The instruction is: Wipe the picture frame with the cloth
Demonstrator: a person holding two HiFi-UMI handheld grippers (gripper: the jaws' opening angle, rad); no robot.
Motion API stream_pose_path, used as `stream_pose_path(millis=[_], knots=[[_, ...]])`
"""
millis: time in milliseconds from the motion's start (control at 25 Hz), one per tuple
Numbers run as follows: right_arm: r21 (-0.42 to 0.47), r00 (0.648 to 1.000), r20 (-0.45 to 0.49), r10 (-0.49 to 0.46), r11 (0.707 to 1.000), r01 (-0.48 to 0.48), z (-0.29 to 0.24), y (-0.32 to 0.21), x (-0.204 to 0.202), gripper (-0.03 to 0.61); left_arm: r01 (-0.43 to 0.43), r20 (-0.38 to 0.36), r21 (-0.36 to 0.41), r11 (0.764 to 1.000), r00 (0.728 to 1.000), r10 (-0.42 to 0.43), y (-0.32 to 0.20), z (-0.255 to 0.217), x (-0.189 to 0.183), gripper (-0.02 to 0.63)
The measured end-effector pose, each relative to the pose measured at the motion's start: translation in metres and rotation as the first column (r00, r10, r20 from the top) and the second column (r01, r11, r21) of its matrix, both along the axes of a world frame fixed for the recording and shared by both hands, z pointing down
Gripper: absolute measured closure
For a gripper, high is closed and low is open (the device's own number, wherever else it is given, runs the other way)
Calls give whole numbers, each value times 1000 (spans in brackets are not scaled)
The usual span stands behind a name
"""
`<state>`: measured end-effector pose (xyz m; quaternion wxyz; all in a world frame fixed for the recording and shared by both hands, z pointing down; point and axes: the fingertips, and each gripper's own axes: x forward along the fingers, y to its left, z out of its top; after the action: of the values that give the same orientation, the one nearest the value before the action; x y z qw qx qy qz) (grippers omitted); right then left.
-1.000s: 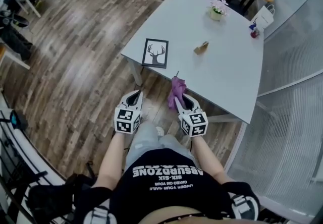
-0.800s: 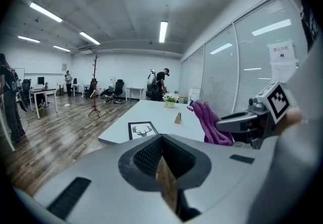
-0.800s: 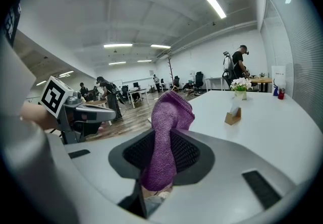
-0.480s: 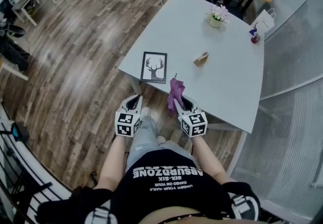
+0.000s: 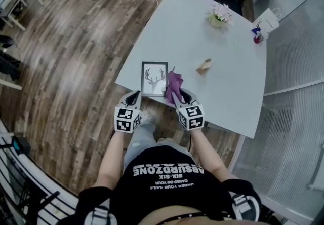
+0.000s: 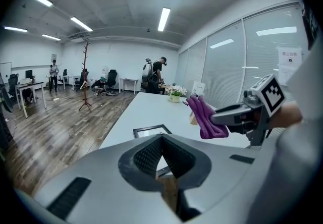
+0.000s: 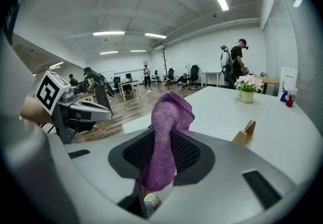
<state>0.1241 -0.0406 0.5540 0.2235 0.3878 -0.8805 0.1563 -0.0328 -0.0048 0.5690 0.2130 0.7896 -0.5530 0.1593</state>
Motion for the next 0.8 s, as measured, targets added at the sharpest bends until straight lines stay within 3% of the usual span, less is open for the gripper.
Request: stream_pose_path(millis=[160, 440, 800], knots=[[-11, 999, -38, 19, 1000, -19, 10, -34, -17, 468, -69, 53, -34, 997, 996, 71, -33, 12, -3, 598], [-36, 992, -105, 64, 997, -68, 32, -84, -35, 468, -166, 38, -85, 982, 985, 170, -75, 33, -5, 598], [-72, 978, -194, 79, 993, -94, 70, -131, -49, 468, -268, 54, -187, 945, 958, 282, -99, 82, -5, 598]])
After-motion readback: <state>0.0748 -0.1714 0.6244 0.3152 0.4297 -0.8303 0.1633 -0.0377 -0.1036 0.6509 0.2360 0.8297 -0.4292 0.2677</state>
